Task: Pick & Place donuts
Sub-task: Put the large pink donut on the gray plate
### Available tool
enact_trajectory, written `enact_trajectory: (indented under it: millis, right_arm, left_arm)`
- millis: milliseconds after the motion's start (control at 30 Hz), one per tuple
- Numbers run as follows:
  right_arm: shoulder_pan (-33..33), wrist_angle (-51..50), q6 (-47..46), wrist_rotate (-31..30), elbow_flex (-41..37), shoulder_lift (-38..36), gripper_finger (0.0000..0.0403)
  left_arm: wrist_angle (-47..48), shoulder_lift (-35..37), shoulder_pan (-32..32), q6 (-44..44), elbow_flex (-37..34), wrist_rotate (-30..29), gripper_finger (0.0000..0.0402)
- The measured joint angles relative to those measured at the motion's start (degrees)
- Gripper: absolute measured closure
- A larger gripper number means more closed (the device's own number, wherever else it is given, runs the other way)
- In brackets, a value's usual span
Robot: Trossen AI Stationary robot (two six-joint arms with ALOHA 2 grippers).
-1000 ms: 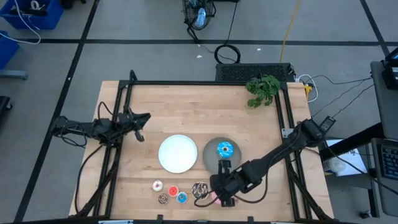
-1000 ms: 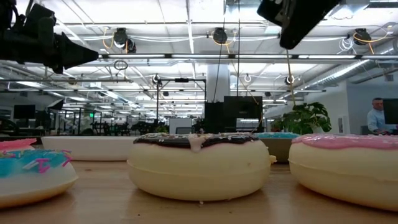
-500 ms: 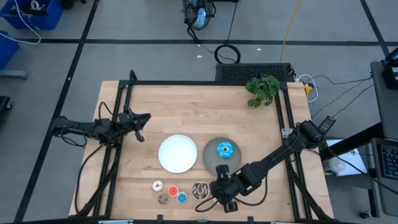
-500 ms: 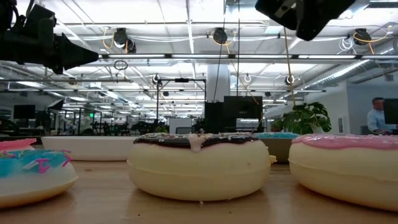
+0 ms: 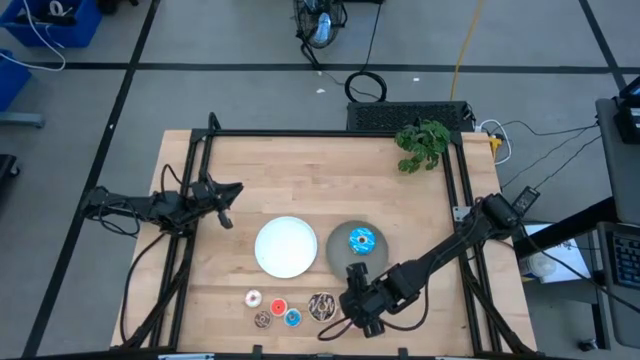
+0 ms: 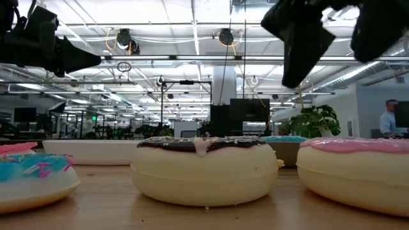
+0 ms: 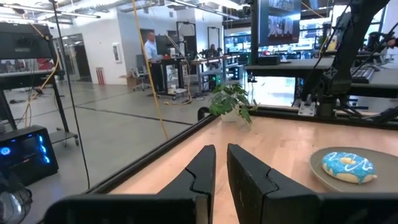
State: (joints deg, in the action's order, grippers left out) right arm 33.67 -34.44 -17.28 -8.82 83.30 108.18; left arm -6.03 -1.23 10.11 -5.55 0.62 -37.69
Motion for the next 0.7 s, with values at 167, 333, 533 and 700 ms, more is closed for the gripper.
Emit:
enact_trajectory:
  millis: [167,333,533,700]
  right_arm:
    - [-1.1,3.5,0.2,0.3,-2.9,0.0,0.0127]
    - [-1.3,10.5,1.5,4.7,-6.0,0.0,0.0134]
    - [-1.0,10.4,1.1,4.5,-7.9,1.2,0.0137]
    - [-1.0,10.9,1.4,4.6,-8.3,3.3,0.0137]
  left_arm:
    - [0.0,0.0,0.0,-0.2,0.0,0.0,0.0355]
    - [0.3,0.0,0.0,-0.2,0.0,0.0,0.0355]
    - [0.4,0.0,0.0,-0.2,0.0,-1.4,0.0355]
    - [0.4,0.0,0.0,-0.2,0.0,-1.4,0.0355]
